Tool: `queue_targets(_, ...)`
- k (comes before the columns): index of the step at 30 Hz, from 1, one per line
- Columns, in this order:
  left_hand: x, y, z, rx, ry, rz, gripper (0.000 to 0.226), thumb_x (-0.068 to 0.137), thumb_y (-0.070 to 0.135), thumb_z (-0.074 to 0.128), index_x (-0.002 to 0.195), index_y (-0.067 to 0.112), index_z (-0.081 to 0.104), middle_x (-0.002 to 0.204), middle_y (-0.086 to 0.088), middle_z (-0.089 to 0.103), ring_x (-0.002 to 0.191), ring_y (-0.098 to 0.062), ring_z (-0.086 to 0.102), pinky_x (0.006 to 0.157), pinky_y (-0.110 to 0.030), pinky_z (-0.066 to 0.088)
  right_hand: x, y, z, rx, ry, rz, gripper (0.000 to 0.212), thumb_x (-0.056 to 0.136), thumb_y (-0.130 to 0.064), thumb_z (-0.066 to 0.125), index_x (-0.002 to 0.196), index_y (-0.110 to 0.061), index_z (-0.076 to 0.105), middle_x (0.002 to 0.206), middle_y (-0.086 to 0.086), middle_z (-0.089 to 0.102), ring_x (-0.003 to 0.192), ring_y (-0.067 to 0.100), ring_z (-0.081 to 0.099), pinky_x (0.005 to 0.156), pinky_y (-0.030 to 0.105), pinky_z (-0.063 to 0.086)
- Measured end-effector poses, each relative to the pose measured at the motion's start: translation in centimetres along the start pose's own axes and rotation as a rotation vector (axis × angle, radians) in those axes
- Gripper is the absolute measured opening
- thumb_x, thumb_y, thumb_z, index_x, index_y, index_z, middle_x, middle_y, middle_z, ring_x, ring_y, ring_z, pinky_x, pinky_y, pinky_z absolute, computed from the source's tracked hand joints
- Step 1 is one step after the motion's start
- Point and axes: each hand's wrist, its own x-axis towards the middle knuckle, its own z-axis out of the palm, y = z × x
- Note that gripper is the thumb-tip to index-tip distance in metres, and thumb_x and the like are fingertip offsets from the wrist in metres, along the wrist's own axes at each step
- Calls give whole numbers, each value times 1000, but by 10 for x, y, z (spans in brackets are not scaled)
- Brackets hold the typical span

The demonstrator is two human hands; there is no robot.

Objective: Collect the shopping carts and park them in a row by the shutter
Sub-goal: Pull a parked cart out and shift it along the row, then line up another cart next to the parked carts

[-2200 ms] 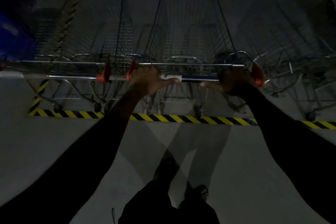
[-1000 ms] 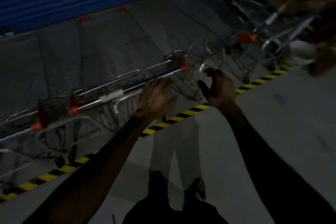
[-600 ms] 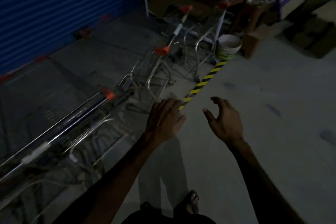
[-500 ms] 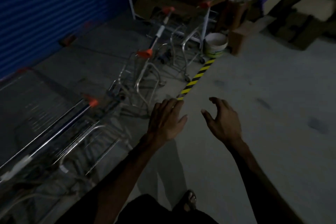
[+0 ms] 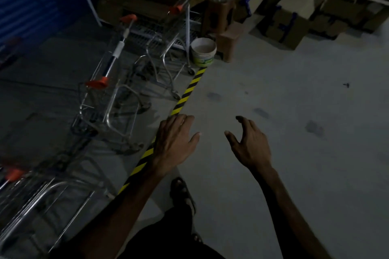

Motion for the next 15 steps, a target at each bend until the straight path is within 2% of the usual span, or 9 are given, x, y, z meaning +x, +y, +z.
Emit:
queue_targets(4, 43, -48, 1, -8, 104, -93, 46, 95, 45, 71, 130, 16, 67, 119, -5, 68, 108, -35, 63, 86, -47, 51, 64, -5, -1, -50, -25, -80, 65, 102, -51, 61, 154, -13, 47, 151, 9, 57, 133, 31, 58, 106, 47, 50)
queue_targets(8, 64, -105, -4, 2, 239, -198, 46, 94, 48, 63, 125, 14, 68, 112, -10, 69, 102, -38, 63, 79, -48, 53, 134, -22, -2, -120, -86, -150, 68, 103, -54, 58, 156, -13, 45, 154, 9, 55, 136, 32, 56, 107, 47, 48)
queue_targets(11, 72, -143, -8, 12, 231, -361, 51, 93, 52, 58, 128, 17, 68, 118, -9, 69, 108, -38, 64, 85, -49, 54, 178, -45, 4, -128, -119, -215, 68, 102, -53, 58, 156, -13, 45, 155, 9, 54, 137, 32, 55, 107, 47, 48)
queue_targets(15, 64, -176, -6, 43, 193, -522, 52, 91, 54, 56, 126, 18, 68, 117, -6, 68, 108, -36, 64, 83, -47, 51, 228, -75, 29, -133, -189, -339, 68, 102, -52, 60, 155, -13, 46, 155, 8, 54, 138, 32, 55, 107, 49, 49)
